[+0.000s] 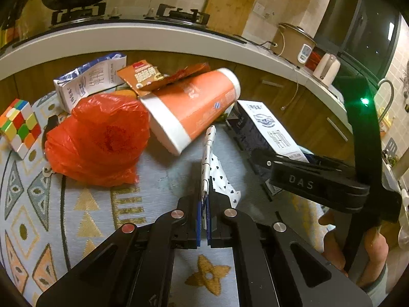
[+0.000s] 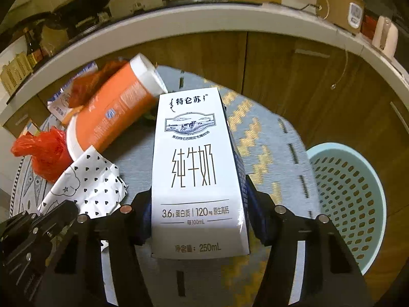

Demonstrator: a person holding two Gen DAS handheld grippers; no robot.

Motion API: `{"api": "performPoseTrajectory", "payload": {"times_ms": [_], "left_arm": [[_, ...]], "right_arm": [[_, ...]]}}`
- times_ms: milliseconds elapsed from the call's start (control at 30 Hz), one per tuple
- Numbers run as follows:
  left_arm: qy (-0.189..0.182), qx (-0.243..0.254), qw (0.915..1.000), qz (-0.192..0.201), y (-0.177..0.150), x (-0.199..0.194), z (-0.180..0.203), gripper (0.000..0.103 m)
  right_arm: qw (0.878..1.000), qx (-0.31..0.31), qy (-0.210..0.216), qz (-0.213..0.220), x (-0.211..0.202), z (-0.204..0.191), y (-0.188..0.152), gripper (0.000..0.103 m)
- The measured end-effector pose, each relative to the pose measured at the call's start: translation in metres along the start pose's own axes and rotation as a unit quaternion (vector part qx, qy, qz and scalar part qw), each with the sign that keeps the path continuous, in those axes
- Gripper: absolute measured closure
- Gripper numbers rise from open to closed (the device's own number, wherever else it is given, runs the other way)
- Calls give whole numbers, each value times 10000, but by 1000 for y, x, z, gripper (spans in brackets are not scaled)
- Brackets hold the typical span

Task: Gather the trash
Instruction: 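Carry the milk carton and pen over the blue basket and release both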

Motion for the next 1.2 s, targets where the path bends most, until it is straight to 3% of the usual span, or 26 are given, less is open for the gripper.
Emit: {"api": "performPoseTrajectory", "payload": {"times_ms": [567,900,1200], "left_arm": [[-228,417,9985,281,19,-2,69,102],[-433,899,9950,16,25,43,134,102],[-650,1266,9891,-380,20,96,179,102]], "right_arm": [[9947,814,-46,628,-64,96,-2,46],[9889,1283,-395,632,-64,168,-15,46],[9836,1631,-708,308,-44,226,-39,46]]}}
Point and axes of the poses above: each gripper's, at about its wrist camera, not at the fingertips, and x roughly the way its jaws point, z to its right, y to its top, the point moved 5 cm from there along x, roughly the way its jaws point, and after that the axes turned 12 degrees about -y, right-handed, at the moved point
